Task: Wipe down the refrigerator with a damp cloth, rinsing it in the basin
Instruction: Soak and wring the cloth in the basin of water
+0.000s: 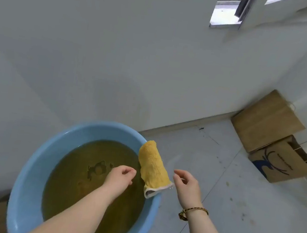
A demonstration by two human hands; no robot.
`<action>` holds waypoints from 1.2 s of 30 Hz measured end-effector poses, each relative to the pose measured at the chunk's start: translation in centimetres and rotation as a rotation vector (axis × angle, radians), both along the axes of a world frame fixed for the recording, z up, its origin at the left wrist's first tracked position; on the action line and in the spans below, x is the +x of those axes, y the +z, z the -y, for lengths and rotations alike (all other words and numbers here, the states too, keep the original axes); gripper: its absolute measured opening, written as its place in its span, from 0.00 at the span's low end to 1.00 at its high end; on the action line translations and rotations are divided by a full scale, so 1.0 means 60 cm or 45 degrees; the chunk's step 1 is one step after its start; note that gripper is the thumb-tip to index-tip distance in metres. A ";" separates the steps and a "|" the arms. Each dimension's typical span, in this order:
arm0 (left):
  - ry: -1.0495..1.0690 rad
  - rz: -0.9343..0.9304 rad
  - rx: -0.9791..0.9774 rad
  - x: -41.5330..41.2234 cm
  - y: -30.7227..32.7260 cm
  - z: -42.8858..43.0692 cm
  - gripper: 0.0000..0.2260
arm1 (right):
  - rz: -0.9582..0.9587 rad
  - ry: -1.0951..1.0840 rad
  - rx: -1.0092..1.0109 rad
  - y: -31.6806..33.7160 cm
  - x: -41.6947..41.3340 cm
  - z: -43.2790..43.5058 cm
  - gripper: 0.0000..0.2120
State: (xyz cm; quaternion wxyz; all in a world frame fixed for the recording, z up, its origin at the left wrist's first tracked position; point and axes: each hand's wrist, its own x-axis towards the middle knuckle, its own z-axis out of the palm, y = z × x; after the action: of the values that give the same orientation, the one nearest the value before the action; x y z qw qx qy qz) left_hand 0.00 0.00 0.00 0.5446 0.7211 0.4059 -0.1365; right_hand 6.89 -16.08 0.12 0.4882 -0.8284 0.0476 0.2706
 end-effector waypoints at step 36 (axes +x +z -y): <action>-0.465 -0.422 0.743 -0.105 -0.172 -0.165 0.25 | 0.516 1.514 -0.826 -0.155 -0.114 -0.270 0.27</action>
State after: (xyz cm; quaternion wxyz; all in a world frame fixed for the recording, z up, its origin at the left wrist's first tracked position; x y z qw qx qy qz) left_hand -6.28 9.91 -10.33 0.2102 0.8745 0.3750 -0.2246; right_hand 0.05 0.12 -9.18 -0.0148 -0.8517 -0.4265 0.3040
